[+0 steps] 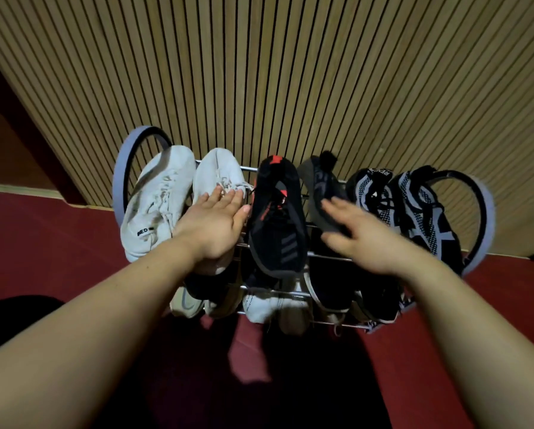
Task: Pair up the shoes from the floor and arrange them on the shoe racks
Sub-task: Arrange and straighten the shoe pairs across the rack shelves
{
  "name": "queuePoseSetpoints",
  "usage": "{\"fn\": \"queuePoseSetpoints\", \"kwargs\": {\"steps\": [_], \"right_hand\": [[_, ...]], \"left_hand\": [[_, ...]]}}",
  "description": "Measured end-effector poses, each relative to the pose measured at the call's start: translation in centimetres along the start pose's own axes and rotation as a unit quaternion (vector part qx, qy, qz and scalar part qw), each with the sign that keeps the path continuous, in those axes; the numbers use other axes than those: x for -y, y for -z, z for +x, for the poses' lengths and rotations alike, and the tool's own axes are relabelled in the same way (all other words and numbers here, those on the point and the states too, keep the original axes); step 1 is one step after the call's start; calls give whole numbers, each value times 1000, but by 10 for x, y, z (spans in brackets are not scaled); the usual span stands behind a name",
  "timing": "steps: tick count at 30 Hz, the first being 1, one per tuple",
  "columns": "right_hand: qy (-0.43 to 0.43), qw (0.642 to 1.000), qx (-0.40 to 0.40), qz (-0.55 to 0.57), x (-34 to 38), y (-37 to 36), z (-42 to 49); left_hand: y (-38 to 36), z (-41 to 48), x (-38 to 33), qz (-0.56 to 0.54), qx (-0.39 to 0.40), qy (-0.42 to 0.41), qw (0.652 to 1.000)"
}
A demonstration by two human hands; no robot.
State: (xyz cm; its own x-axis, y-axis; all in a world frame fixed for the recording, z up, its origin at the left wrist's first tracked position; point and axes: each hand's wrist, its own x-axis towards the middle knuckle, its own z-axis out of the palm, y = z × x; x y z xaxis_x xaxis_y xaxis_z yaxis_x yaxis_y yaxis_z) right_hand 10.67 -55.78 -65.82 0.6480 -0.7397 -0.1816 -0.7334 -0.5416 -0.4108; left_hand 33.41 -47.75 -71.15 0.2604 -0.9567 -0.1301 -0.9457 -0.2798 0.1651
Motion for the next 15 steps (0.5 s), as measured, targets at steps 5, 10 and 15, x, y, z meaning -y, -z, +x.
{"fn": "queuePoseSetpoints", "kwargs": {"steps": [5,10,15], "right_hand": [[-85,996,22,-13,7,-48,0],[-57,998,12,35,6,-36,6],[-12,988,-67,141,-8,1,1]], "left_hand": [[-5,-2,-1,57,-12,-1,998],[-9,-3,-1,80,-27,1,996],[-10,-3,-1,73,-36,1,997]]}}
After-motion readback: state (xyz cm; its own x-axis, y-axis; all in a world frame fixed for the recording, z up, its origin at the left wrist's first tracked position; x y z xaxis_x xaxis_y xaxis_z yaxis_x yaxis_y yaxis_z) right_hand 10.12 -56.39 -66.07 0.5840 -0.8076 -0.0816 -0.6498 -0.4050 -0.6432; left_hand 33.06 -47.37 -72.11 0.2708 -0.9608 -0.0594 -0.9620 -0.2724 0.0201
